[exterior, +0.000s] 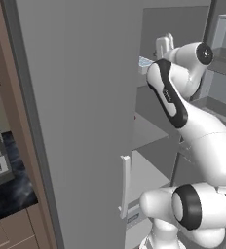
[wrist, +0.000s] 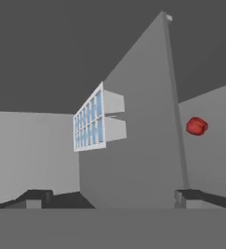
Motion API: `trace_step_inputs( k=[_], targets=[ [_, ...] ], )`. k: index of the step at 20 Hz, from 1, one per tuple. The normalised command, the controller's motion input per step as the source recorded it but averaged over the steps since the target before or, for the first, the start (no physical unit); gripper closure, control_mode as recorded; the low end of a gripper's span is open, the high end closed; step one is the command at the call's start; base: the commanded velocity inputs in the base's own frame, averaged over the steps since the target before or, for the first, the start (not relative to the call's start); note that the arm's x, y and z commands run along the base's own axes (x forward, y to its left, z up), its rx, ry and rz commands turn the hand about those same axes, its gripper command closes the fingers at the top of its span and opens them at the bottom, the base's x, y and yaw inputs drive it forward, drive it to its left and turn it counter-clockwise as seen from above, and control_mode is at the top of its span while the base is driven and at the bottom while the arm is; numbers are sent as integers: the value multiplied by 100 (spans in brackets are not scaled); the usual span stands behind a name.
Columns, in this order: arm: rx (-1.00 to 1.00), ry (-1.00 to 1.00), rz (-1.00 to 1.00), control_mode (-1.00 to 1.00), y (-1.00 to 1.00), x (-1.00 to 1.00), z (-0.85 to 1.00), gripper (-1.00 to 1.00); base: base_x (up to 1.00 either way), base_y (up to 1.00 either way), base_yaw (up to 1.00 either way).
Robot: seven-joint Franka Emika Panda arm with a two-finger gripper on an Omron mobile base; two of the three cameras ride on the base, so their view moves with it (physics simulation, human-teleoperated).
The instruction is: Open the freezer door, pick up the ice cube tray from the freezer, and place it on the dining counter.
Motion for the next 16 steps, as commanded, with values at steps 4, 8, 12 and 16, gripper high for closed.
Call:
trace_step_inputs(
  k=[4,8,12,16],
  targets=[
    [0,0,0,-100,-12,10,-5,-100,0,0,0],
    [0,0,0,-100,-7,13,-12,-100,0,0,0],
    [0,0,0,-100,-3,8,-21,-100,0,0,0],
    [0,0,0,-100,0,13,-17,-100,0,0,0]
  ],
)
